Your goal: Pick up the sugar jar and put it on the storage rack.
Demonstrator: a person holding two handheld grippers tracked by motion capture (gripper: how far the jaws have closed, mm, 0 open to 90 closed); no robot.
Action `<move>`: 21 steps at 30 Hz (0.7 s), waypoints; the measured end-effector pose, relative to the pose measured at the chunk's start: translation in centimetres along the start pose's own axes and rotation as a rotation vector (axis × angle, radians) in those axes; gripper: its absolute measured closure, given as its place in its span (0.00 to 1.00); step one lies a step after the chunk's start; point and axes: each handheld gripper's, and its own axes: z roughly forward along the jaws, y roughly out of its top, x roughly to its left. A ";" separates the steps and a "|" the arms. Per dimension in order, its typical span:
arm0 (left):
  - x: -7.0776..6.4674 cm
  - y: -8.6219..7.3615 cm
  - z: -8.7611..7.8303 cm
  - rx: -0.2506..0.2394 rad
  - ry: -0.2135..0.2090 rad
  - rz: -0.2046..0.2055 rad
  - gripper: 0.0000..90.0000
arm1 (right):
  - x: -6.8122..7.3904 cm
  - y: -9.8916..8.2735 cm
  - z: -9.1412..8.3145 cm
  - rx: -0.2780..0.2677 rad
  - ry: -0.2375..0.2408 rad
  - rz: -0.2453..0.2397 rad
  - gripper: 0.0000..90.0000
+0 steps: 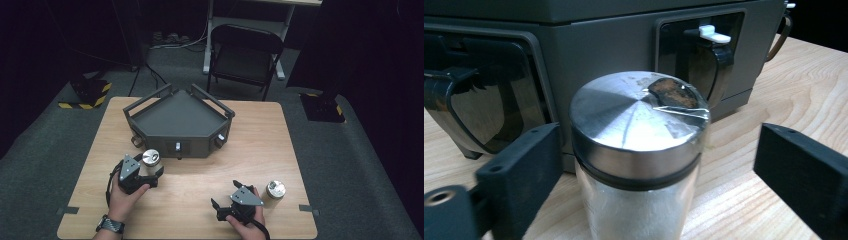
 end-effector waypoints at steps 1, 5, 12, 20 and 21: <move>0.0 0.0 0.1 0.002 0.004 -0.003 0.09 | 0.0 0.0 0.0 0.000 0.000 0.000 0.01; 0.1 -0.2 0.3 -0.008 0.017 -0.027 0.12 | 0.0 0.0 0.0 0.000 0.002 0.000 0.01; 0.1 -0.6 0.3 -0.044 0.035 -0.031 0.24 | -0.1 0.0 0.1 0.001 0.005 0.000 0.01; -0.3 -0.9 0.3 -0.073 0.040 -0.001 0.38 | -0.1 0.0 0.1 0.000 0.006 0.002 0.01; -0.2 -0.9 0.3 -0.074 0.037 -0.007 0.38 | -0.1 0.0 0.0 0.000 0.006 0.002 0.01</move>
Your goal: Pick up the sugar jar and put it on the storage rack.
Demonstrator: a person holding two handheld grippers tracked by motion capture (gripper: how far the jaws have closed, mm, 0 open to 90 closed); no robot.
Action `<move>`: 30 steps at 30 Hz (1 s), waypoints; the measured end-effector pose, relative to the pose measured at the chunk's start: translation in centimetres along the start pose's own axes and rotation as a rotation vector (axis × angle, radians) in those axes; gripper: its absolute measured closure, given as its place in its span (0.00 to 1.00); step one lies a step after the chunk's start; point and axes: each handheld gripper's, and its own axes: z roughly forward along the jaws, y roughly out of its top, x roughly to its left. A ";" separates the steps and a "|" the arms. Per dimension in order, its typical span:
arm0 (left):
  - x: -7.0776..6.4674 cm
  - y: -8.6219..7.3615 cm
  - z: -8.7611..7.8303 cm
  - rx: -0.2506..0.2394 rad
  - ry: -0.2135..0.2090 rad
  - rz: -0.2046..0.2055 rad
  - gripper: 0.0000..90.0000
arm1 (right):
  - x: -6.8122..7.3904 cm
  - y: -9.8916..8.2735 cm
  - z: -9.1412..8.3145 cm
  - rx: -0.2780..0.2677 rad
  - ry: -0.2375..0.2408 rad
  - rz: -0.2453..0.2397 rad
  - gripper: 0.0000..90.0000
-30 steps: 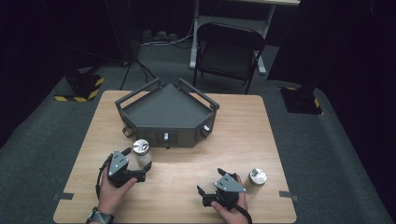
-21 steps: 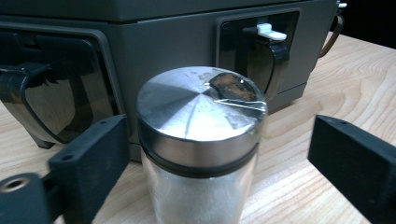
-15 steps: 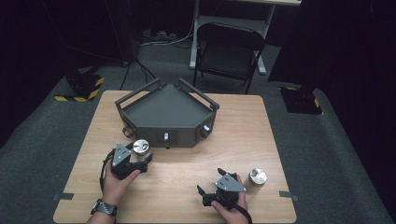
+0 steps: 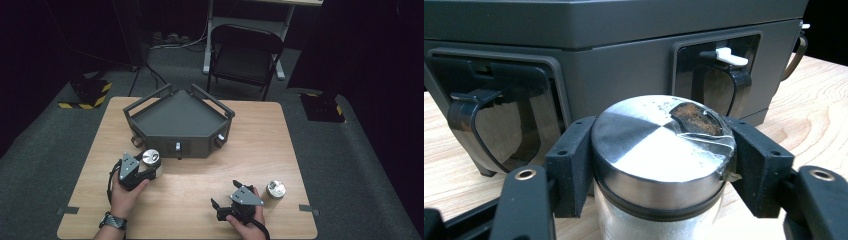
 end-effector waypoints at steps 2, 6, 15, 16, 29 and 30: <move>0.1 0.0 0.0 -0.001 -0.003 -0.007 0.38 | 0.0 0.0 0.0 0.000 0.001 0.001 0.01; 0.0 0.4 0.0 0.013 0.002 -0.006 0.39 | -0.1 0.0 0.0 0.001 0.004 0.003 0.01; -0.1 0.7 -0.1 0.026 0.007 -0.008 0.39 | -0.1 0.0 0.0 -0.001 0.002 0.007 0.01; -0.1 0.8 -0.1 0.028 0.004 -0.009 0.39 | -0.1 0.0 0.0 -0.001 0.003 0.007 0.01; -0.6 2.0 -0.8 0.001 -0.020 -0.005 0.39 | -0.2 -0.1 0.0 -0.004 0.007 0.008 0.01; -0.6 2.1 -0.9 -0.001 -0.020 -0.004 0.39 | -0.2 -0.1 0.0 -0.005 0.007 0.009 0.01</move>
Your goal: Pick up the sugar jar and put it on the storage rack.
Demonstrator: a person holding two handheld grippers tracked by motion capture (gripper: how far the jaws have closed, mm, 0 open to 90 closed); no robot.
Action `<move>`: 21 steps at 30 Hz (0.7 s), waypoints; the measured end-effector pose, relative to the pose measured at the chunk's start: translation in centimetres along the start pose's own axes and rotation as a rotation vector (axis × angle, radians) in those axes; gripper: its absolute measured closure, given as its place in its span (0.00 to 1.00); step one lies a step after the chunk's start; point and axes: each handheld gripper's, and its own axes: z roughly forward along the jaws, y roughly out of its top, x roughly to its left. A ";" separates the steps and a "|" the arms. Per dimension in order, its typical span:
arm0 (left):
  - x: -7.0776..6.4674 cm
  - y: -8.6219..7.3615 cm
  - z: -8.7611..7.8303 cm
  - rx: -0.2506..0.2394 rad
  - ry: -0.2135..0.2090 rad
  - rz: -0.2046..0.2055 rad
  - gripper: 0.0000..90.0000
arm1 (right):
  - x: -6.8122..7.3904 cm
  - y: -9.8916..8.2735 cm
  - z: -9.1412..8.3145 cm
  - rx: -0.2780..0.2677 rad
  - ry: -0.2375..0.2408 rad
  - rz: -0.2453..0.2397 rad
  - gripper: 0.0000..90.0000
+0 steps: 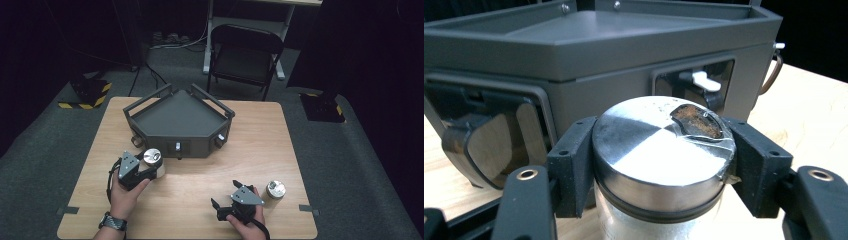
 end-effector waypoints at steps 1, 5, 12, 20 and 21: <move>0.0 0.1 -0.1 -0.004 0.000 -0.001 0.39 | 0.0 0.0 0.0 0.000 0.000 0.000 0.01; 0.0 0.5 -0.3 -0.016 -0.002 -0.006 0.39 | 0.0 0.0 0.0 -0.001 0.001 0.001 0.01; -0.1 1.5 -0.8 -0.030 -0.007 -0.020 0.39 | 0.0 0.0 0.0 -0.001 0.001 0.001 0.01; -0.2 2.5 -1.2 -0.055 -0.007 -0.016 0.39 | 0.0 0.0 0.0 0.001 0.000 -0.005 0.01; -0.2 2.7 -1.2 -0.056 -0.005 -0.013 0.39 | 0.1 0.0 0.0 0.001 0.000 -0.006 0.01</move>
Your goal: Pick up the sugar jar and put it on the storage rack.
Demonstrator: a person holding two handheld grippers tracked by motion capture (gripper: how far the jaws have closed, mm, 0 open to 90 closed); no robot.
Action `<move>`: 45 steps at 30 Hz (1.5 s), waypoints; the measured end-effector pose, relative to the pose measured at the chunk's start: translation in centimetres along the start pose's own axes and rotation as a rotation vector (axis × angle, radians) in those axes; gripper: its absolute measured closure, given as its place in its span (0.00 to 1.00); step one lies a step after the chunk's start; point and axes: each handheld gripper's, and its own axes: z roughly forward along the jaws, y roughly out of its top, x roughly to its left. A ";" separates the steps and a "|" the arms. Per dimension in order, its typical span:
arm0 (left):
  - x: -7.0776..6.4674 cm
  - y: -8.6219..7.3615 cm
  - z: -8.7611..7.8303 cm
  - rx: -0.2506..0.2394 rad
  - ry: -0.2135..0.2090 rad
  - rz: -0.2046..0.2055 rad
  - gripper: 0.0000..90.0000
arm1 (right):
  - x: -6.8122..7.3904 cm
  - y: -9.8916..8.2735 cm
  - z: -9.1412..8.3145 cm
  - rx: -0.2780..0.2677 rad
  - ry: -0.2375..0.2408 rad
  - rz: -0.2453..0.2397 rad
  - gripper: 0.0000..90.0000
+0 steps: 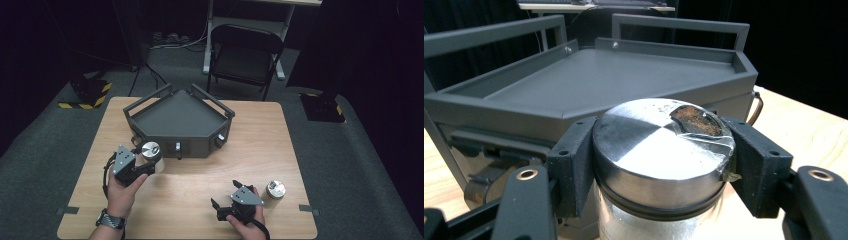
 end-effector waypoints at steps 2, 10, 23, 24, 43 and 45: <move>0.0 0.3 0.0 -0.006 -0.001 0.000 0.39 | 0.0 0.0 0.0 0.000 0.000 -0.002 0.01; 0.3 1.5 -0.1 -0.027 -0.012 -0.009 0.39 | 0.0 0.0 0.0 0.000 0.001 -0.005 0.01; 0.3 4.0 0.3 -0.056 -0.006 0.006 0.39 | 0.0 0.0 0.0 0.001 0.001 -0.005 0.01; 0.4 4.2 0.3 -0.057 -0.006 0.010 0.39 | 0.0 0.0 0.0 0.001 0.002 -0.006 0.01; 1.2 6.8 1.7 -0.084 -0.010 -0.010 0.39 | -0.1 -0.1 0.0 -0.003 0.004 -0.002 0.01; 1.3 7.1 2.0 -0.080 -0.003 -0.003 0.39 | -0.1 -0.1 0.0 -0.003 0.004 -0.001 0.01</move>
